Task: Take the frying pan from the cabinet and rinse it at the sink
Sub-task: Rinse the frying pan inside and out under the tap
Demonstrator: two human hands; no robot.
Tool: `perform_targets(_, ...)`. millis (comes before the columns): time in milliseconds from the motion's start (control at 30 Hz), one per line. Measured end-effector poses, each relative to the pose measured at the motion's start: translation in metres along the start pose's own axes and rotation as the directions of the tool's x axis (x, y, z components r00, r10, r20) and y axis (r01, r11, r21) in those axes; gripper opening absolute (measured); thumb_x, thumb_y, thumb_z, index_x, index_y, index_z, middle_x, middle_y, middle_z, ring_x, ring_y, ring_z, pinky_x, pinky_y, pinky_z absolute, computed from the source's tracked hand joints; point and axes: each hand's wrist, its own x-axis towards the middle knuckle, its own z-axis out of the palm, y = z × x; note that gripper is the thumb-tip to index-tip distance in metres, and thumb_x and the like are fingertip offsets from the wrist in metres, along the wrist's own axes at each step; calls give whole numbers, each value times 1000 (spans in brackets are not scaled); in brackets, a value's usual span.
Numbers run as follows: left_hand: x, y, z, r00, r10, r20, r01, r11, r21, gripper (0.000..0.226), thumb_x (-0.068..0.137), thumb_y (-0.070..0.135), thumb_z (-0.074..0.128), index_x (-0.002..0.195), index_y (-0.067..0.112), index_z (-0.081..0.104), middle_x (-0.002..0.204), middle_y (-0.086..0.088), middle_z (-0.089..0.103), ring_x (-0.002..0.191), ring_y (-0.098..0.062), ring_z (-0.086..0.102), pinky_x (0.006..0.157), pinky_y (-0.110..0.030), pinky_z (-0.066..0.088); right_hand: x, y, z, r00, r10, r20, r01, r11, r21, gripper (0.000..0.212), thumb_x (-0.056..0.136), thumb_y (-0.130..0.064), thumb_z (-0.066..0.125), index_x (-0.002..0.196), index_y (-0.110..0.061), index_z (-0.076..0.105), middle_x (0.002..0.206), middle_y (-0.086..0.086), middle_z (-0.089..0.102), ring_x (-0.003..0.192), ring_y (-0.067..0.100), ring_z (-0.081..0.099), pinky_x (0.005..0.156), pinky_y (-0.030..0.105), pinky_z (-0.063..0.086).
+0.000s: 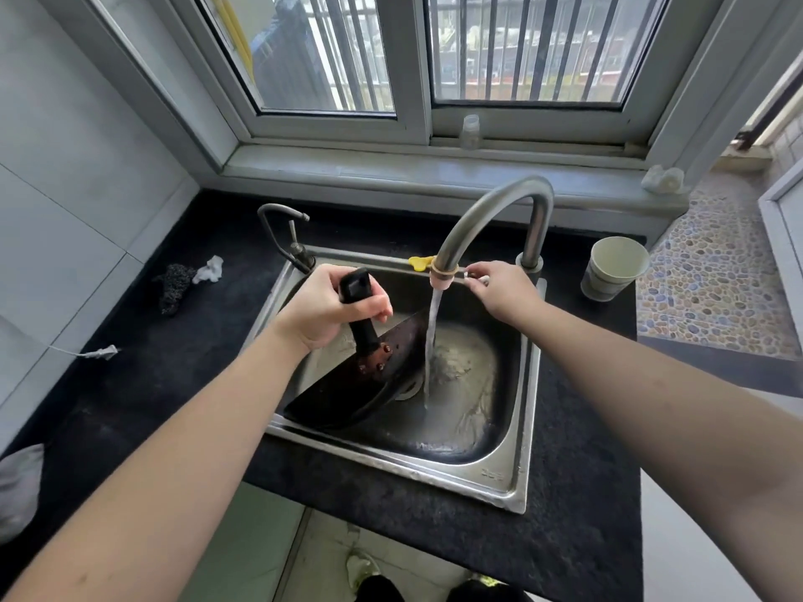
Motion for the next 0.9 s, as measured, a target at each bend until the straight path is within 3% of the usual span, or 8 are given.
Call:
perform_targets(133,-1,0,11,999,6,-47,-12,991,-136,31,66,45,84,70,15,76,75,-9,72,66,-23,65,65,-31,51,-1,-1,0,1000,19,-3,-19,1000,9,29,94,-32,55,119,-22,66,117,4,68,108,22,61,90,28,45)
perform_targets(233,4,-1,23,1000,26,-16,-27,993,-118,19,72,29,78,71,10,75,73,-12,71,62,-24,62,64,-33,49,-1,-1,1,1000,20,-11,-20,1000,12,29,95,-32,56,120,-21,66,117,6,68,109,22,61,88,26,43)
perform_targets(333,6,-7,38,999,32,-14,-33,995,-99,23,77,19,70,73,-3,70,67,-15,66,59,-24,60,70,-33,49,-1,-1,2,999,29,-14,-29,999,14,30,94,-33,56,121,-23,66,118,4,68,109,22,61,84,24,41)
perform_targets(733,7,-13,51,992,-8,-125,-9,992,-129,24,77,19,71,72,-4,64,73,-22,58,60,-17,55,69,-26,46,-4,0,2,999,12,-29,-12,1000,26,29,95,-32,56,119,-22,66,116,4,69,109,20,62,85,25,43)
perform_targets(900,8,-15,59,979,-14,-204,-14,991,-135,25,76,19,73,70,-4,65,70,-17,61,59,-15,54,68,-26,46,-4,-2,1,1000,8,-26,-8,999,36,29,94,-31,56,119,-21,67,115,4,70,109,20,62,88,27,45)
